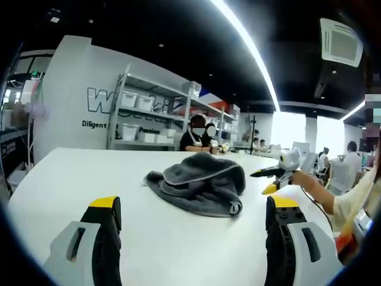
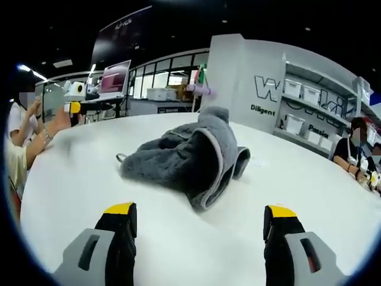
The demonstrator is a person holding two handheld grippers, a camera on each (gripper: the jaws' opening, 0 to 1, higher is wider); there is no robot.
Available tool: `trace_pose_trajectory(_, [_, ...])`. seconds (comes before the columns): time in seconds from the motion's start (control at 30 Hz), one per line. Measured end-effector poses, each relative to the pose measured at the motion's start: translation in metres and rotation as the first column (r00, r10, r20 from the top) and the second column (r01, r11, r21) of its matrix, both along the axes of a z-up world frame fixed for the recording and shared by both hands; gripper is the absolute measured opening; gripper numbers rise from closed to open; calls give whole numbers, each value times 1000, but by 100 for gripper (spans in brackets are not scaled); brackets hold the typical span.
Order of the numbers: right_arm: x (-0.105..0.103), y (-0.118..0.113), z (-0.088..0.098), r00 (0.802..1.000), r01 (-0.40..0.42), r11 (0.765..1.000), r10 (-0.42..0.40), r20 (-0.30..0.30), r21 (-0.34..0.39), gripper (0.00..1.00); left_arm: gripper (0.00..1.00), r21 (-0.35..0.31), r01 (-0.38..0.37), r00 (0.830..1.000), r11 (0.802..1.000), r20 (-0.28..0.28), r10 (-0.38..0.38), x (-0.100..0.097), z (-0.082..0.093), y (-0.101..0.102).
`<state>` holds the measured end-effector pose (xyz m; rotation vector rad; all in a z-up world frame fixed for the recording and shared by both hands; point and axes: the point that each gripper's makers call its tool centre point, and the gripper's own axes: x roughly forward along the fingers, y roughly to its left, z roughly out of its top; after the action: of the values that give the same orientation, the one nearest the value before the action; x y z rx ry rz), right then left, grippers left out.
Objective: Fold the towel on the table until its edges align and the towel forms a compact rectangular stack.
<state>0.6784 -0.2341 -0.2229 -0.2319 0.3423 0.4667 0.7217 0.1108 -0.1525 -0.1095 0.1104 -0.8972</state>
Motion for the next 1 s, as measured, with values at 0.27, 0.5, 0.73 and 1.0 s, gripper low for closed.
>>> trace_pose_trajectory(0.27, [10, 7, 12, 994, -13, 1000, 15, 110, -23, 66, 100, 3, -3, 1000, 1000, -3, 3, 1, -1, 0])
trace_pose_trajectory(0.5, [17, 7, 12, 989, 4, 1000, -3, 146, -10, 40, 100, 11, 1, 1000, 1000, -10, -1, 1, -4, -1])
trace_pose_trajectory(0.73, [21, 14, -4, 994, 2, 1000, -2, 110, -2, 29, 100, 11, 2, 1000, 1000, -9, -2, -1, -4, -2])
trace_pose_trajectory(1.0, [25, 10, -17, 996, 26, 1000, -25, 82, -14, 20, 100, 10, 3, 1000, 1000, -11, -3, 0, -4, -2])
